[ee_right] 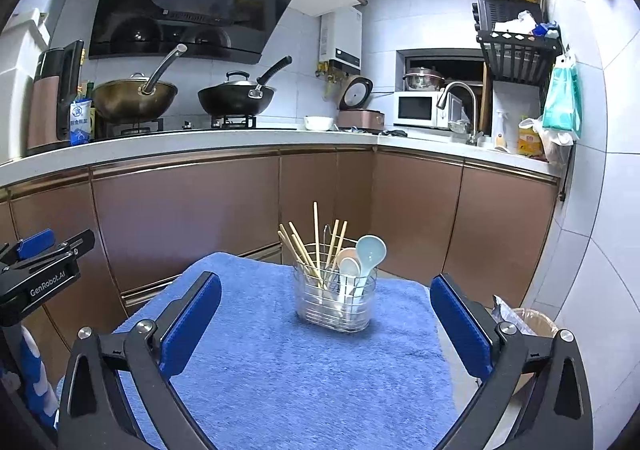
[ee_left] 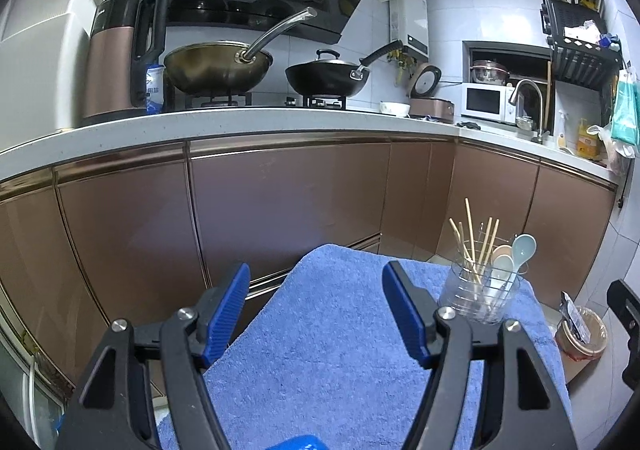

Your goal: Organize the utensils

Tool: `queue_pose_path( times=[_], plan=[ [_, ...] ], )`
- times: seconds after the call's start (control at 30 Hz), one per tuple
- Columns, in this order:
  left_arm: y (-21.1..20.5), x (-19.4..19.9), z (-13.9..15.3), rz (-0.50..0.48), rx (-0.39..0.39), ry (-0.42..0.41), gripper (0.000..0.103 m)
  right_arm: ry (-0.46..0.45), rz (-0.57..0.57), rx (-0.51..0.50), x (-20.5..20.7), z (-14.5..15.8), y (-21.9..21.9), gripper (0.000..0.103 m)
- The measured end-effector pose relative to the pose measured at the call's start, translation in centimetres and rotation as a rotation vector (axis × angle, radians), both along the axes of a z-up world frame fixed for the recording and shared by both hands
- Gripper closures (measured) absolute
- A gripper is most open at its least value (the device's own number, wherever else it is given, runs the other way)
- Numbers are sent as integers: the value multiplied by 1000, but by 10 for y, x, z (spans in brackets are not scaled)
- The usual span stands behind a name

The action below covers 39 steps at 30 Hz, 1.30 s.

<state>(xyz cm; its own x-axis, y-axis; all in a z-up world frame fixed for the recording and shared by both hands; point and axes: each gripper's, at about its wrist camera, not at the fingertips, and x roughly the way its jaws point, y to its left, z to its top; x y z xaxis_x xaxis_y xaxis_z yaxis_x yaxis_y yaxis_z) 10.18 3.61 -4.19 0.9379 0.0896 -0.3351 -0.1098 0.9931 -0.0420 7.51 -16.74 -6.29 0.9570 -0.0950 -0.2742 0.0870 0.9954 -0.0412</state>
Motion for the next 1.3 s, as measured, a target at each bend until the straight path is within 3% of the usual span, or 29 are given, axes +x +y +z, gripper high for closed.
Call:
queue_pose_path(
  times=[1.3],
  plan=[
    [-14, -5, -4, -62, 25, 18, 36, 82, -16, -22, 8, -9, -1, 0]
  ],
)
